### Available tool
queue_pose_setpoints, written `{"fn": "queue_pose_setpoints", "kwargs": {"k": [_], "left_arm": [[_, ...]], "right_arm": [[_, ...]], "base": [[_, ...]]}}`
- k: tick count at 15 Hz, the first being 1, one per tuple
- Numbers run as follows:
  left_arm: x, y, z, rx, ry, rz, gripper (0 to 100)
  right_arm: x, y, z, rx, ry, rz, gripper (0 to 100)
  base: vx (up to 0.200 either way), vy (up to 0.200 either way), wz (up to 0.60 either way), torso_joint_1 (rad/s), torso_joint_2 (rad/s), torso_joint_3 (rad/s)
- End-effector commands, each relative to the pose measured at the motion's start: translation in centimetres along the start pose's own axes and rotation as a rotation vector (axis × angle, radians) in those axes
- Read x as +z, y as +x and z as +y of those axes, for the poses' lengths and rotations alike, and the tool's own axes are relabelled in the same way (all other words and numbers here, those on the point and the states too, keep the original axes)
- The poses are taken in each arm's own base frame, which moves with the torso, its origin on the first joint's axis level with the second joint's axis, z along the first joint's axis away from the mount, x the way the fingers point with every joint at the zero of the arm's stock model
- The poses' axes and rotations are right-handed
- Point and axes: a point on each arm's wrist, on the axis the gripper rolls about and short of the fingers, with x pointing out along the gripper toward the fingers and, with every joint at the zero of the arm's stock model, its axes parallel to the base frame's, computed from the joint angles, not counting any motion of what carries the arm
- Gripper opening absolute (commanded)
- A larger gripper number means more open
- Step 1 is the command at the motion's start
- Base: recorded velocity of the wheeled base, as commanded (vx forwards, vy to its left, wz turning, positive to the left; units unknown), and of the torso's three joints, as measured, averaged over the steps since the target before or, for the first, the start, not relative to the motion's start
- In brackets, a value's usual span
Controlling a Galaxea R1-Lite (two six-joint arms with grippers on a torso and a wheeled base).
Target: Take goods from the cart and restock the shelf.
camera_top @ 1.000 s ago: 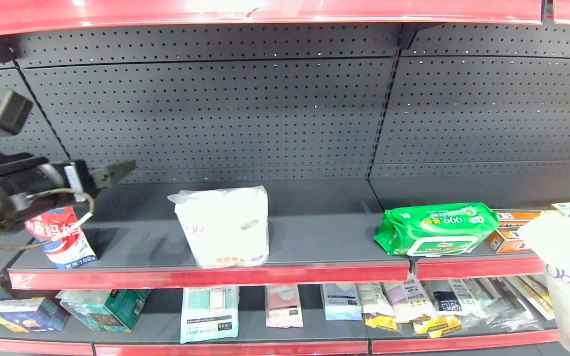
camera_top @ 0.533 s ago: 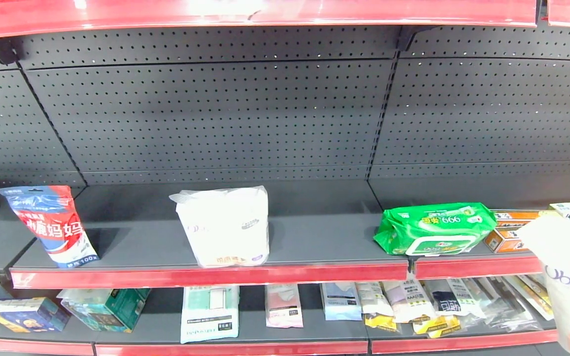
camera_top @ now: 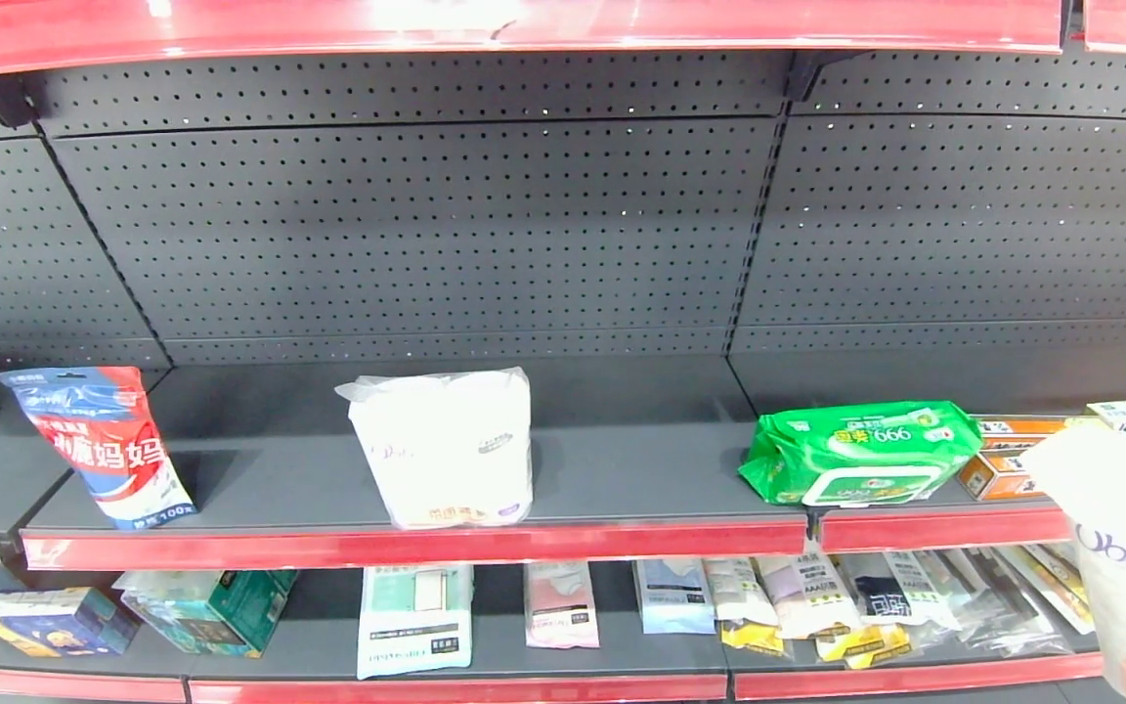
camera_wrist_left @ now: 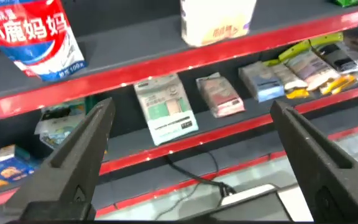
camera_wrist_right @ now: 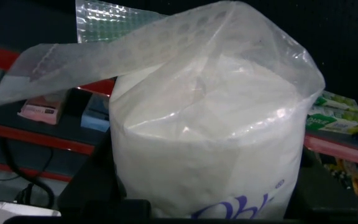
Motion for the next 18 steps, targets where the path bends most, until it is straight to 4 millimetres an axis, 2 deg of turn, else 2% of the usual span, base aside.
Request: {"fn": "queue_pose_setpoints", "kwargs": {"k": [1, 6, 7, 10, 11, 13, 14, 16, 18], "left_arm": [[-0.8, 0.5, 0.0, 0.000, 0.005, 0.007, 100], [-1.1, 0.7, 0.0, -0.001, 0.006, 0.013, 100], [-1.1, 0.8, 0.0, -0.001, 0.006, 0.015, 100], [-1.1, 0.8, 0.0, 0.002, 0.008, 0.014, 100], [-1.2, 0.8, 0.0, 0.000, 0.006, 0.018, 100], [-1.6, 1.1, 0.0, 0.004, 0.008, 0.031, 100], [-2.1, 1.7, 0.0, 0.007, 0.003, 0.015, 100], [-3.0, 3.2, 0.0, 0.015, -0.018, -0.059, 100], [-3.8, 4.3, 0.1, 0.065, -0.071, -0.139, 100]], "right_arm": [[0.0, 0.1, 0.0, 0.004, 0.000, 0.005, 0], [0.2, 0.4, -0.1, 0.003, 0.000, 0.007, 0], [0.4, 0.3, -0.2, 0.000, -0.002, 0.000, 0], [2.0, 0.2, -0.6, 0.038, -0.006, -0.054, 0], [3.2, 0.7, -0.9, 0.076, -0.006, -0.089, 0], [4.7, 2.1, -1.4, 0.101, -0.007, -0.120, 0], [5.9, 4.3, -1.6, 0.150, -0.010, -0.146, 0], [6.7, 7.1, -1.1, 0.232, -0.003, -0.171, 0], [7.0, 8.4, -0.3, 0.306, 0.051, -0.160, 0]], "base": [[0.000, 0.000, 0.60, 0.002, 0.00, -0.002], [0.000, 0.000, 0.60, 0.007, 0.00, 0.001], [0.000, 0.000, 0.00, 0.000, 0.00, 0.000], [0.000, 0.000, 0.00, 0.000, 0.00, 0.000], [0.000, 0.000, 0.00, 0.000, 0.00, 0.000], [0.000, 0.000, 0.00, 0.000, 0.00, 0.000], [0.000, 0.000, 0.00, 0.000, 0.00, 0.000], [0.000, 0.000, 0.00, 0.000, 0.00, 0.000], [0.000, 0.000, 0.00, 0.000, 0.00, 0.000]]}}
